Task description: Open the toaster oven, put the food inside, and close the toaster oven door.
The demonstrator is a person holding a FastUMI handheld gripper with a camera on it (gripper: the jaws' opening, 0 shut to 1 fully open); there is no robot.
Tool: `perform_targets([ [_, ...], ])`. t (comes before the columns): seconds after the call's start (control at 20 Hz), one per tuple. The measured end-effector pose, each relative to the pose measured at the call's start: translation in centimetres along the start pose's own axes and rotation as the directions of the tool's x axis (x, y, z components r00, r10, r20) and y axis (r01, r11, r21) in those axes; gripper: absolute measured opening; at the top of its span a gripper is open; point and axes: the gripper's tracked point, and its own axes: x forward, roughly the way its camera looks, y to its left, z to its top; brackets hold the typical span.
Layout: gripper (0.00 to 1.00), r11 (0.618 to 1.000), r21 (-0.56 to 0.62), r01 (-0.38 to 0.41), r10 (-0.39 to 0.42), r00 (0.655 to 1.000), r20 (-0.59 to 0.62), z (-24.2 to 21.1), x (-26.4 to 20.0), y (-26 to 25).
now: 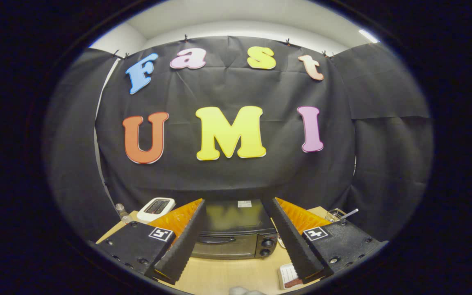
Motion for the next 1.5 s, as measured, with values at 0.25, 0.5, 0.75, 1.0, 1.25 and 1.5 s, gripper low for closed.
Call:
perform_targets([
  [0.25, 1.0, 1.0, -0.006, -0.005, 0.004, 0.996, -0.093, -6.6, 6.3, 3.8],
  [0.5, 1.0, 0.999, -0.037, 0.008, -0.014, 0.984, -0.178, -11.6, 10.3, 5.2],
  [0.75, 1.0, 0.999, -0.053, 0.012, -0.022, 0.98, -0.197, -12.4, 10.0, 5.4],
  [1.0, 1.0, 1.0, -0.014, 0.013, -0.015, 0.975, -0.219, -13.1, 7.8, 5.3],
  [1.25, 1.0, 1.0, -0.01, 0.002, -0.004, 0.97, -0.241, -14.1, 5.1, 5.3],
  [1.5, 1.0, 1.0, -0.008, -0.013, 0.01, 0.96, -0.281, -16.6, 1.1, 4.9],
])
